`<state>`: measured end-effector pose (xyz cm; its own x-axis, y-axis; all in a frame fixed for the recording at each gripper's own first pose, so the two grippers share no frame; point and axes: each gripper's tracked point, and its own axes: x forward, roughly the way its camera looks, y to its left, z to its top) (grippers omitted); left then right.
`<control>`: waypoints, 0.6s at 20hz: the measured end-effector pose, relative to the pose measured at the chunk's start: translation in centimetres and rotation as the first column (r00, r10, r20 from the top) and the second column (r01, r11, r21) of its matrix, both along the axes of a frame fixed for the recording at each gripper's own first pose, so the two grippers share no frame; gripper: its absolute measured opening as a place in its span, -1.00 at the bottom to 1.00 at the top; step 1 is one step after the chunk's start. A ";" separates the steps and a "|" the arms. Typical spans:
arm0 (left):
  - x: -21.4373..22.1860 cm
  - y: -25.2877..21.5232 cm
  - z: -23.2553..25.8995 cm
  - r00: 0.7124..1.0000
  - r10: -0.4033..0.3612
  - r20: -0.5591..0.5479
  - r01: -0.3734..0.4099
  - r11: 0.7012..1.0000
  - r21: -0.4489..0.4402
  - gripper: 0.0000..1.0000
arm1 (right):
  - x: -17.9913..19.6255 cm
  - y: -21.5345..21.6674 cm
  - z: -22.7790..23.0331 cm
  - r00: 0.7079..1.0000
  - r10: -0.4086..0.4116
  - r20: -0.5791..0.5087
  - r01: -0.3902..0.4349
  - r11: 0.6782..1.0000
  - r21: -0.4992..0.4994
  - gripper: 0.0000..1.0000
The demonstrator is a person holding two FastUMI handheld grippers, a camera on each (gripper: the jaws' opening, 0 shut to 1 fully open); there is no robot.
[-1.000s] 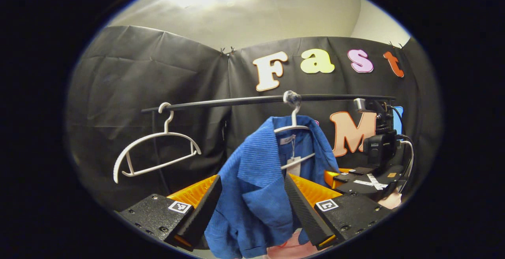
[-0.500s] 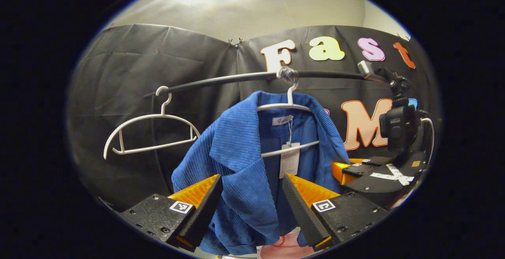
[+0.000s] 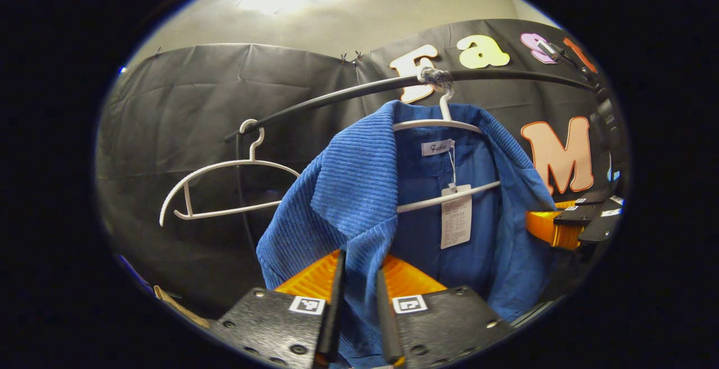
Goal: Grasp the clothes on the hanger with both hands and then place them into the laundry hamper below.
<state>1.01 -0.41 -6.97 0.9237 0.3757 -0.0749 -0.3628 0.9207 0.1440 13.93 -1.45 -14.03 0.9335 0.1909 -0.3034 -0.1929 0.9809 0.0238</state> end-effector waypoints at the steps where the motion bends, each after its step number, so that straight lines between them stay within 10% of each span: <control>1: -0.1 0.0 0.1 1.000 -0.013 -0.003 0.013 1.000 0.000 -0.77 | 0.1 -0.1 -0.2 1.000 -0.006 -0.003 0.006 1.000 0.005 -0.87; 12: -2.5 1.2 6.1 0.997 -0.070 0.046 0.069 0.997 0.022 -0.94 | 3.1 -4.1 3.7 0.987 -0.134 0.087 0.122 0.984 0.132 -0.87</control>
